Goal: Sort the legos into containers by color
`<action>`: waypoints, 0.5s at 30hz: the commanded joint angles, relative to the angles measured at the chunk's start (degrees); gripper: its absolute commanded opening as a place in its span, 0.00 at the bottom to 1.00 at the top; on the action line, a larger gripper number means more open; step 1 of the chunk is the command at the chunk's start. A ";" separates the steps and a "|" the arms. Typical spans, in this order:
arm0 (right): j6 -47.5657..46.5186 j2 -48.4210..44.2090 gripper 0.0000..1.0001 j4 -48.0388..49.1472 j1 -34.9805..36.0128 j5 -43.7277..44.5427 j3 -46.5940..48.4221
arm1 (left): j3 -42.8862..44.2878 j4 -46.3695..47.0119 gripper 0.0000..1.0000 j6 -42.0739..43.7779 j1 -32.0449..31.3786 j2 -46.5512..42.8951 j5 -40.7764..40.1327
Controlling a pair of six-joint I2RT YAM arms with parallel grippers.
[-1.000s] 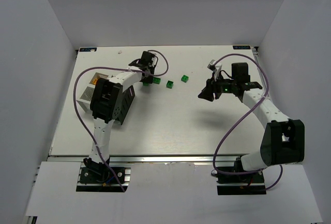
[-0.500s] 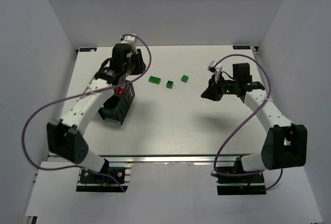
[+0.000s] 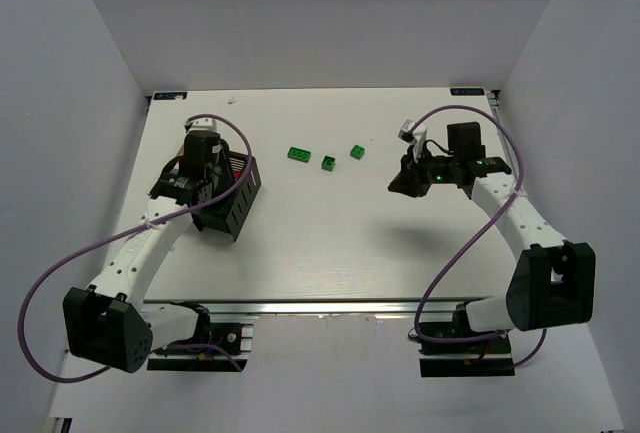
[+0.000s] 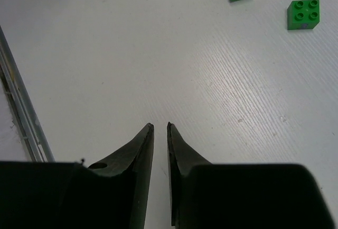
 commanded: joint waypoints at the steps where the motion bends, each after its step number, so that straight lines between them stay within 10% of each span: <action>1: -1.54 -0.54 0.22 -1.42 0.83 0.59 2.87 | -0.71 -0.45 0.00 1.34 1.64 -2.09 -2.09; 15: -1.98 1.83 0.30 -1.24 2.33 1.55 4.72 | -1.32 -2.47 0.02 1.78 3.05 -1.12 -6.39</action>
